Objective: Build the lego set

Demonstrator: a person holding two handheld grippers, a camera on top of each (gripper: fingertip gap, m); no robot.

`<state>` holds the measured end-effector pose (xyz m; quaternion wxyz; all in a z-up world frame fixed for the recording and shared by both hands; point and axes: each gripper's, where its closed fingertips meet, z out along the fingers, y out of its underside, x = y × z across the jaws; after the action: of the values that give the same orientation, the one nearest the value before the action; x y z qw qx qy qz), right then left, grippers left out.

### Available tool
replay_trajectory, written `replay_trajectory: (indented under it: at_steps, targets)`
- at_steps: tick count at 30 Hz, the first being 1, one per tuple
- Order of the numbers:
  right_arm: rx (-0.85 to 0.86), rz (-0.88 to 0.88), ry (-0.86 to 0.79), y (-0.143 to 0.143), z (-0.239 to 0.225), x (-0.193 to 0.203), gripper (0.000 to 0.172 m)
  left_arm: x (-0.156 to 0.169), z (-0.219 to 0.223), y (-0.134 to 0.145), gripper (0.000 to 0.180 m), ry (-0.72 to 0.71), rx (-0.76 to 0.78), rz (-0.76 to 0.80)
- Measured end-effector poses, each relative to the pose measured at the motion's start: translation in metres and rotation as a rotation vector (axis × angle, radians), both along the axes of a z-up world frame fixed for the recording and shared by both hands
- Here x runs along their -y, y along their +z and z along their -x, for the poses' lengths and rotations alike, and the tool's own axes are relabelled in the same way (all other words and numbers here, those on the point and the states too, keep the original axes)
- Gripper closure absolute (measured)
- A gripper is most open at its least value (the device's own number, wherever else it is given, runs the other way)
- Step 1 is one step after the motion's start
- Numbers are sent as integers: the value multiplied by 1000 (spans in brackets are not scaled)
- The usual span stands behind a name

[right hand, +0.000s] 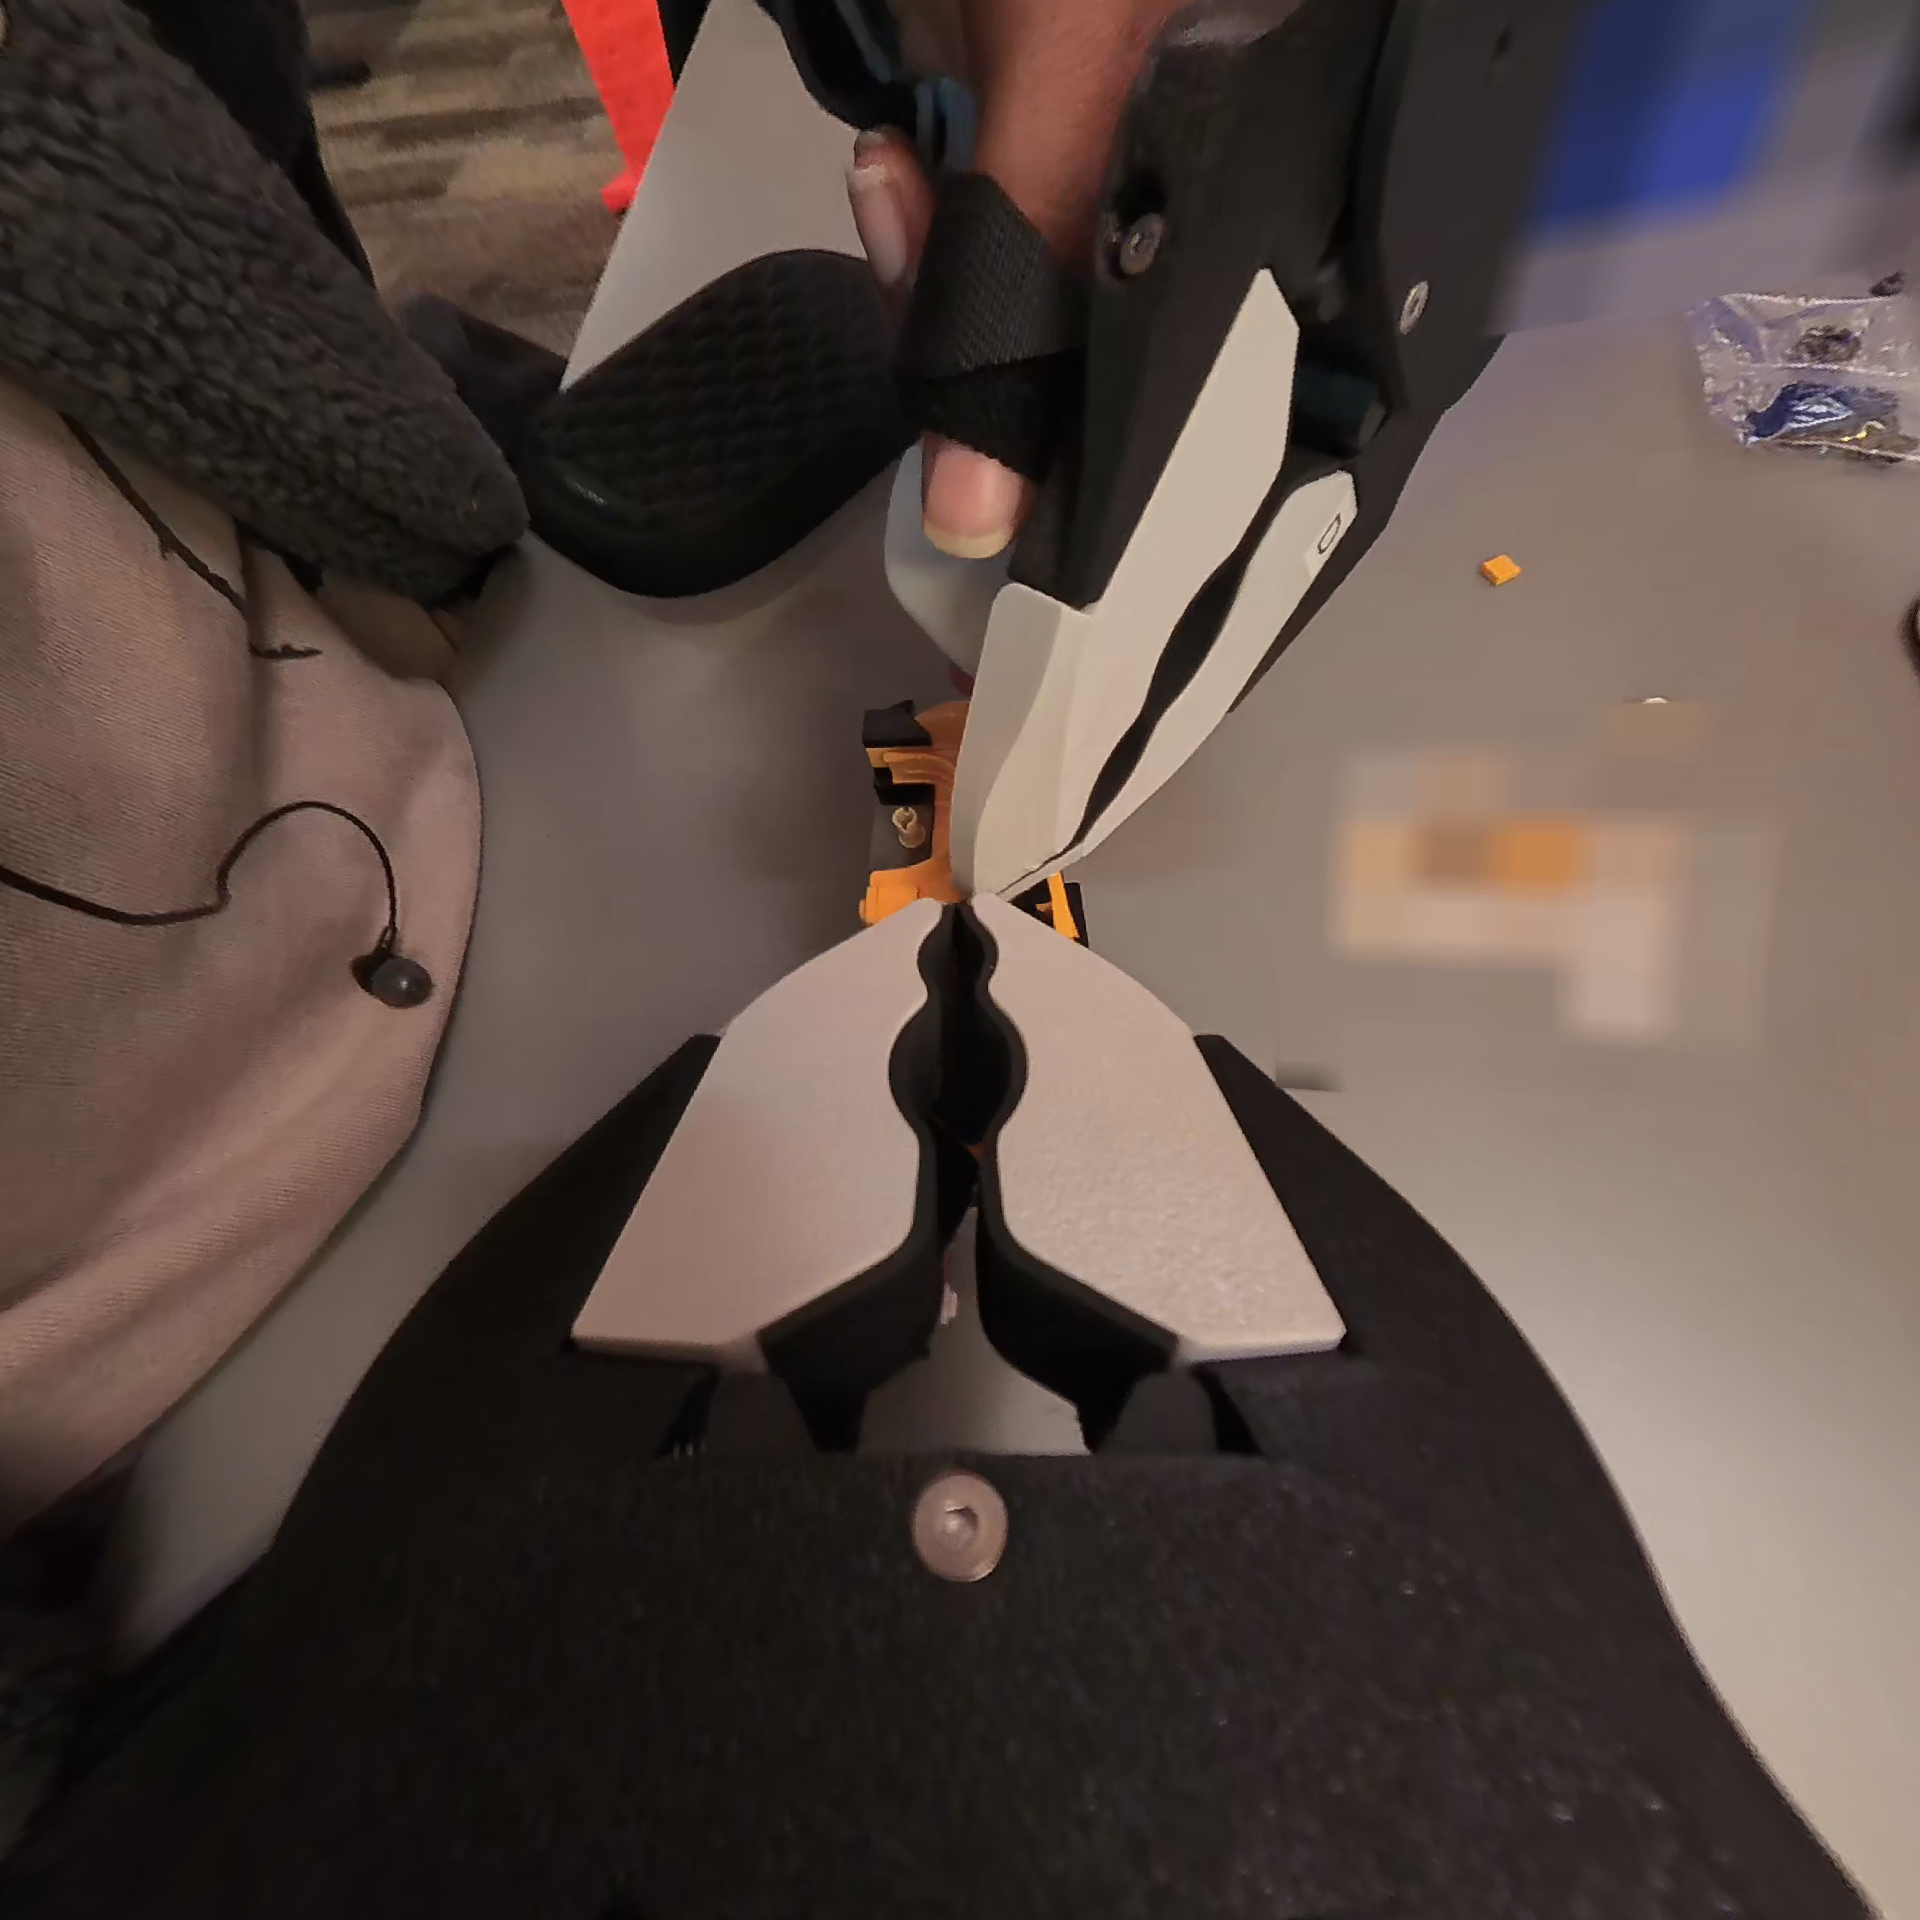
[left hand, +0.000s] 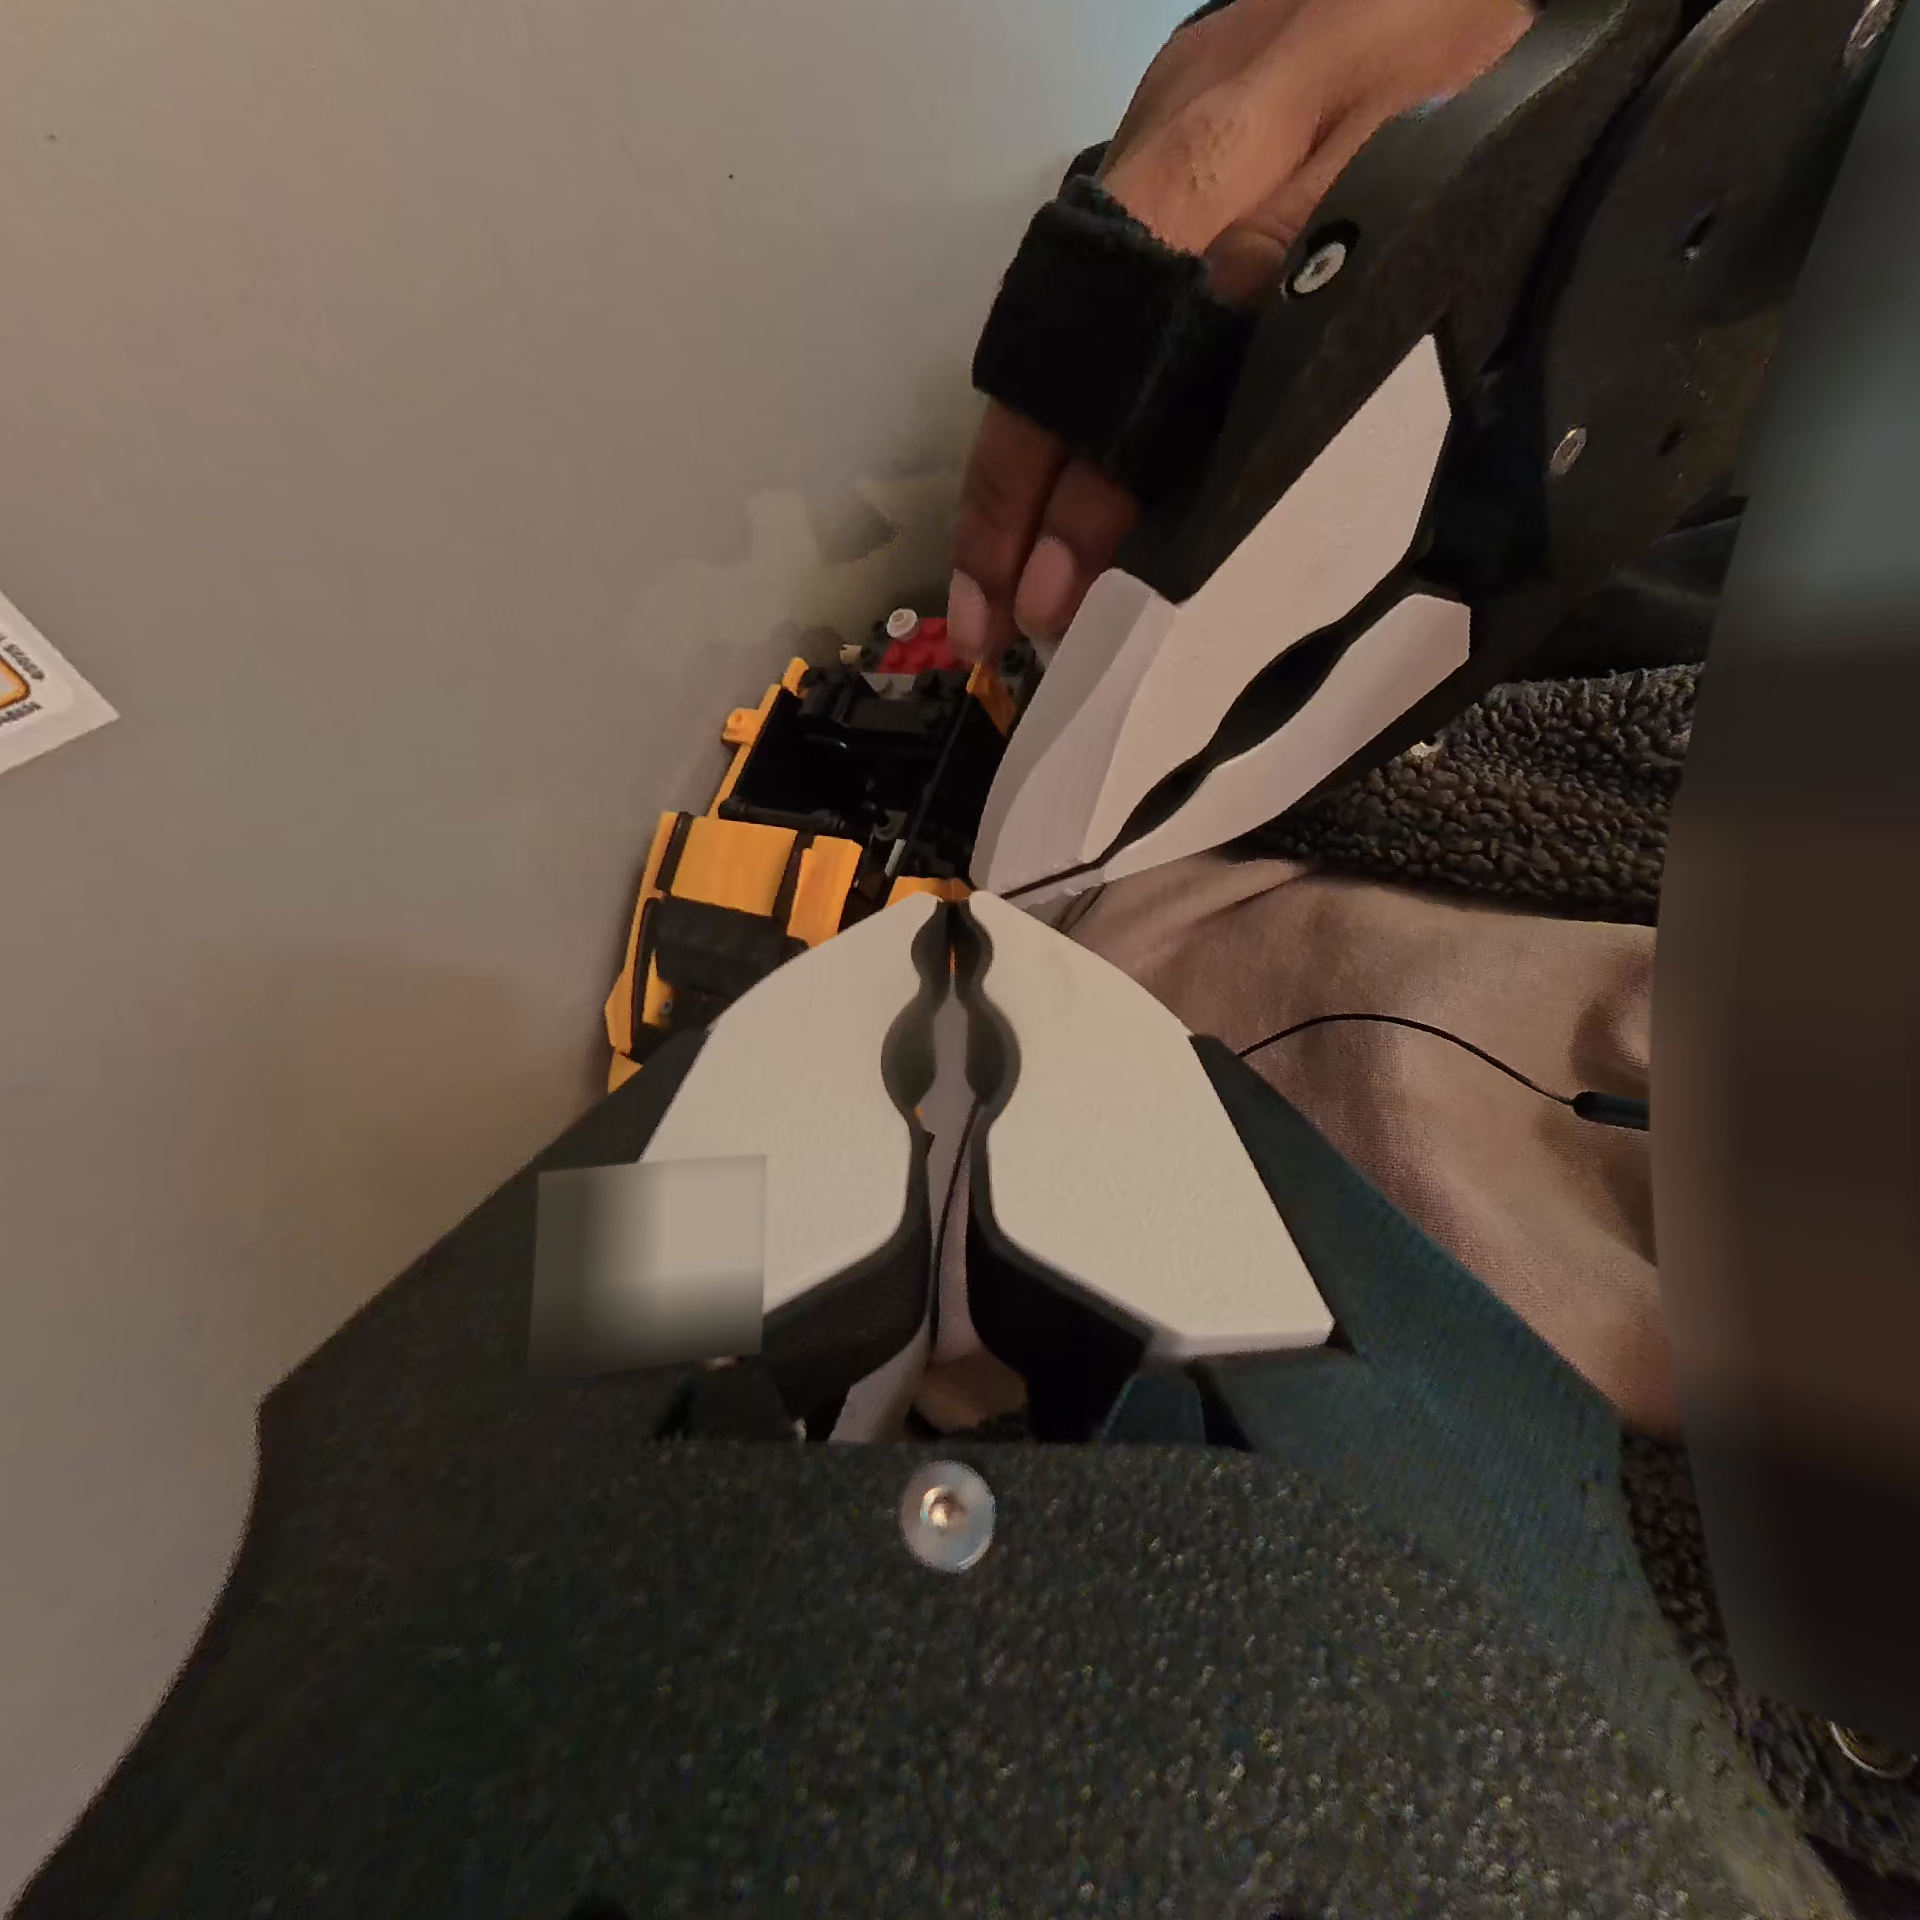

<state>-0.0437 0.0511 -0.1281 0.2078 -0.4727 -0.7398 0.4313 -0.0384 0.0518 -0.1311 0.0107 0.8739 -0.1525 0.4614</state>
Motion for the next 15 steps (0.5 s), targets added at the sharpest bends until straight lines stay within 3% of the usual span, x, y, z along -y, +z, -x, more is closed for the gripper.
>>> replay_trajectory:
  at_steps: [15]
  targets:
    - [-31, -236, 86, -7, -2, 1, 172, -1, 0, 0, 180, 19, 7, -4]
